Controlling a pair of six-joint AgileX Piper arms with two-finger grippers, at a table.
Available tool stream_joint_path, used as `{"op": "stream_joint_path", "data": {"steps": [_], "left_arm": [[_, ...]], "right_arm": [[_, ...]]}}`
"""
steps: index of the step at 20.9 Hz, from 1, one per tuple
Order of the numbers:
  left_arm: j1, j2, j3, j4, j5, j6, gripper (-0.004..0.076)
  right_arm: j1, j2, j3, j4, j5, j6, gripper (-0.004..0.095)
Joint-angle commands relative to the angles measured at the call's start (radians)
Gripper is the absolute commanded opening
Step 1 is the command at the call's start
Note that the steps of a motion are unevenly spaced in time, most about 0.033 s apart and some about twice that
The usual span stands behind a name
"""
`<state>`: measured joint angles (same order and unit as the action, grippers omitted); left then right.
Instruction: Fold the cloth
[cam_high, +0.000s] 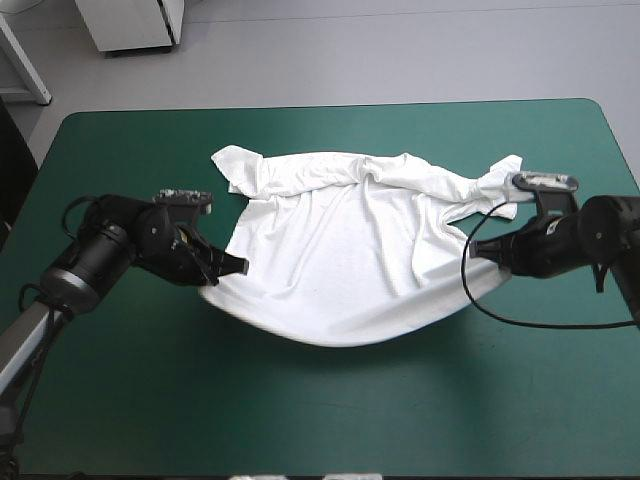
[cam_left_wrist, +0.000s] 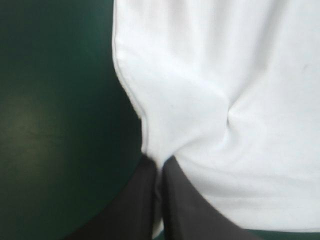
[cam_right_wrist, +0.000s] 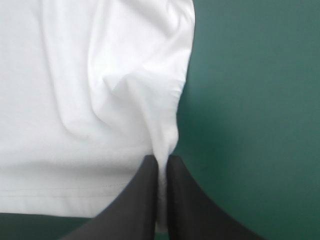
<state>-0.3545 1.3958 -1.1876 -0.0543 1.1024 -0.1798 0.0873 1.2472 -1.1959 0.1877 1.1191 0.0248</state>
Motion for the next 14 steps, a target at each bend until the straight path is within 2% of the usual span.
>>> {"op": "stream_joint_path", "data": {"steps": [1,7,9,12,14], "left_arm": [[-0.006,-0.049,-0.213,-0.002,0.061,0.019,-0.0009],[-0.006,-0.049,-0.805,0.028,0.090,0.072,-0.0009],[-0.006,-0.049,-0.948,0.026,0.087,0.109,-0.0009],[-0.006,-0.049,-1.072,0.015,0.076,0.145,-0.0009],[-0.006,-0.049,-1.189,-0.005,0.053,0.147,-0.0009]], "right_arm": [[0.001,-0.030,-0.205,0.014,0.011,-0.037,-0.0017],[0.001,-0.028,-0.761,0.016,0.011,-0.111,-0.0017],[0.001,-0.028,-0.897,0.016,0.005,-0.120,-0.0017],[0.001,-0.026,-1.000,0.017,-0.001,-0.123,-0.0016],[0.001,-0.024,-1.088,0.053,-0.043,-0.153,-0.0016]]}}
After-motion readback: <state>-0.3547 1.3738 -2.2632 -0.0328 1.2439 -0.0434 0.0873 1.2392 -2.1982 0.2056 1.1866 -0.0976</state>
